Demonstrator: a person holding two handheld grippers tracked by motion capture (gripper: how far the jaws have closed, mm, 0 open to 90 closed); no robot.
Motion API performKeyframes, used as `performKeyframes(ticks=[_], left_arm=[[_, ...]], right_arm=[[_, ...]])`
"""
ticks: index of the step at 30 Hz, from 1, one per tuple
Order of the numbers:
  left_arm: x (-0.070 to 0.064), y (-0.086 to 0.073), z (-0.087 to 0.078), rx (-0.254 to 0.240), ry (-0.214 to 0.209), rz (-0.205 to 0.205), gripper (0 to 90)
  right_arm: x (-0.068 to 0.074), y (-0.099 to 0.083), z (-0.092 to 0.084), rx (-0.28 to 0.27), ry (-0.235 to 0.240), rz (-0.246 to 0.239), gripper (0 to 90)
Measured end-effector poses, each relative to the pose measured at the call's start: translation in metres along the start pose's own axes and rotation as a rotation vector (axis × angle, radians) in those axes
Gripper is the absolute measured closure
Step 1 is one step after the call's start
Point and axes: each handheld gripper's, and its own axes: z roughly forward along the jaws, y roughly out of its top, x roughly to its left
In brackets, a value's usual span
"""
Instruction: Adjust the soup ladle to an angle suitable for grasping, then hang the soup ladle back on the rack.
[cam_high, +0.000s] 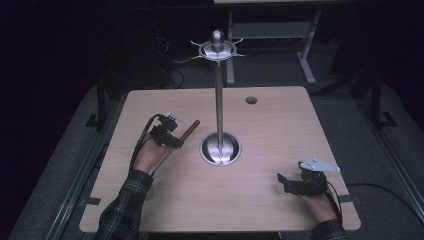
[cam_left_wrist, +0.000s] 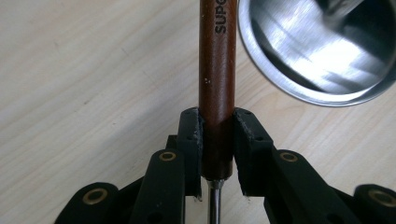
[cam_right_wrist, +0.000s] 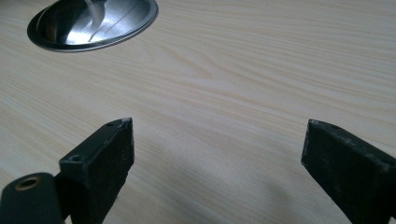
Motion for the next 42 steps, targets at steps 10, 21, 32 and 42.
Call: performKeyframes(ticks=[10, 21, 32, 42], left_arm=[[-0.007, -0.022, -0.03, -0.175, -0.044, 0.021, 73.6], [-0.012, -0.035, -0.06, -0.347, -0.141, 0.05, 73.7], [-0.01, -0.039, -0.082, -0.466, -0.21, 0.049, 73.7], [-0.012, -0.037, -0.107, -0.569, -0.237, 0.061, 73.7]], right_arm=[[0.001, -0.001, 0.0, 0.001, -0.002, 0.005, 9.1], [0.002, 0.0, 0.001, 0.001, 0.002, 0.002, 9.1], [0.001, 0.0, 0.001, -0.003, 0.002, 0.006, 9.1], [0.001, -0.001, -0.001, -0.002, -0.001, 0.005, 9.1]])
